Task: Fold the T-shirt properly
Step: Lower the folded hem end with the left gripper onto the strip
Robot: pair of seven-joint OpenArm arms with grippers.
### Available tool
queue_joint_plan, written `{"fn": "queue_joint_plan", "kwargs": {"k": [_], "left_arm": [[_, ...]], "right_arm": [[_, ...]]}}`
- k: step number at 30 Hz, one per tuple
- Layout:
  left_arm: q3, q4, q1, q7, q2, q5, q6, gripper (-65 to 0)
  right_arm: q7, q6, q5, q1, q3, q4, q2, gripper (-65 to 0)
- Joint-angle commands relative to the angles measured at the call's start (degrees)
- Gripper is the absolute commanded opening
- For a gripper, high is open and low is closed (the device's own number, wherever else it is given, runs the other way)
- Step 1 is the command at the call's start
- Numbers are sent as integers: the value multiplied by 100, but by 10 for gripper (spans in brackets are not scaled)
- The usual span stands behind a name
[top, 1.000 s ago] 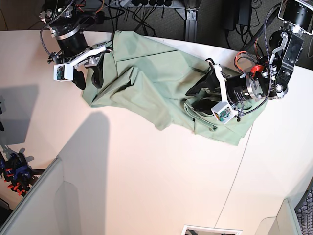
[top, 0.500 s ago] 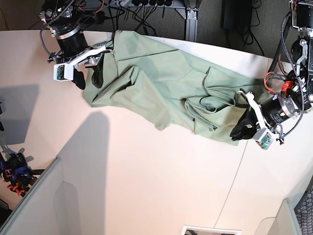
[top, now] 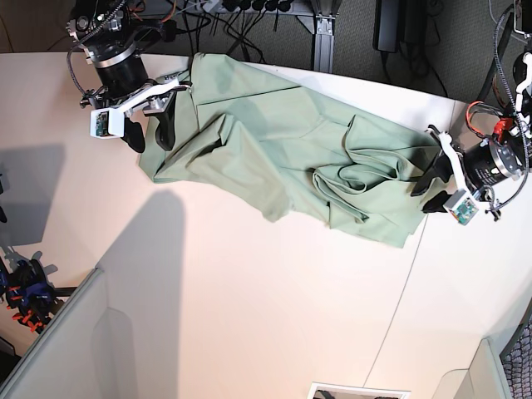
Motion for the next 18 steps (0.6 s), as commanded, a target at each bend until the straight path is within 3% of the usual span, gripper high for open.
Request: {"fn": "queue_joint_plan", "kwargs": {"k": [1, 4, 7, 18], "left_arm": [[-101, 79, -83, 26, -157, -170, -71, -378], [-114, 79, -72, 481, -374, -658, -71, -340], [-114, 79, 4, 492, -507, -772, -71, -309], [-111, 79, 201, 656, -396, -1810, -71, -302]], "right_arm": [[177, -17, 48, 13, 39, 105, 61, -353], [177, -17, 48, 13, 39, 105, 61, -353], [179, -17, 50, 46, 39, 105, 61, -353], [177, -17, 50, 107, 39, 103, 61, -353]]}}
